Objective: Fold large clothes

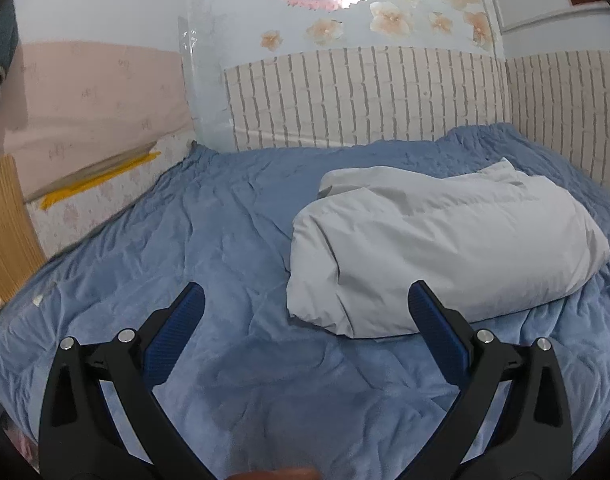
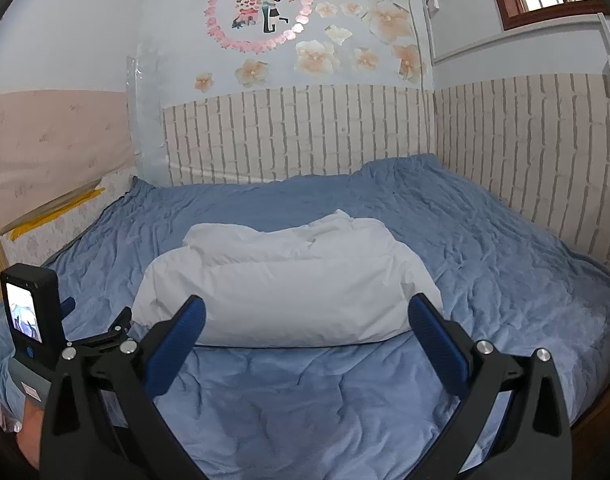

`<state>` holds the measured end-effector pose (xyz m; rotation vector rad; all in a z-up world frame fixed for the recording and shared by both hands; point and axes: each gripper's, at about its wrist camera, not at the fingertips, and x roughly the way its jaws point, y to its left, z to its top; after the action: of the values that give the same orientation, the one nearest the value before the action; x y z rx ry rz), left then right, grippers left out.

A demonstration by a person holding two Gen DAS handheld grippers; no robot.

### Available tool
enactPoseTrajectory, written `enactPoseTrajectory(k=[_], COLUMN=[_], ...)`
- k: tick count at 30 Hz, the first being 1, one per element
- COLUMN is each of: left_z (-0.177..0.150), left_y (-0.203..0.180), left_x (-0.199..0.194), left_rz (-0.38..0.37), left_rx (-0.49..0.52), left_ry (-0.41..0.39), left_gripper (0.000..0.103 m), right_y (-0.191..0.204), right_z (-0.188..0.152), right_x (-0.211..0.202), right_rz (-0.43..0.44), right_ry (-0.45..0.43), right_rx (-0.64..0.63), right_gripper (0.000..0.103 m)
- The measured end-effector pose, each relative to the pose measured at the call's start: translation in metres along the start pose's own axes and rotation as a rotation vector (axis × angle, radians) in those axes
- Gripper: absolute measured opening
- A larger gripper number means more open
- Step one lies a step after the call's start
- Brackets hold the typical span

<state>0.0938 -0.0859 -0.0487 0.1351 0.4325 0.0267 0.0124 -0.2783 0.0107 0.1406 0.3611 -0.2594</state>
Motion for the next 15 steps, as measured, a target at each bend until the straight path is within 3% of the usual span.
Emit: enactPoseTrajectory(k=[8, 15], left_z=[0.001, 0.0], left_y=[0.001, 0.01], left_x=[-0.007, 0.0], left_rz=[-0.015, -0.013], left_rx=[0.014, -0.026], left_ry=[-0.042, -0.011], left_gripper=[0.1, 0.1], right_y=[0.01, 0.012], right_z=[0.001, 0.002], right_x=[0.006, 0.009], right_rz=[0.008, 0.009], right_ry=[0.018, 0.026], right_rx=[-0.032, -0.03], right_gripper=[0.101, 0.101])
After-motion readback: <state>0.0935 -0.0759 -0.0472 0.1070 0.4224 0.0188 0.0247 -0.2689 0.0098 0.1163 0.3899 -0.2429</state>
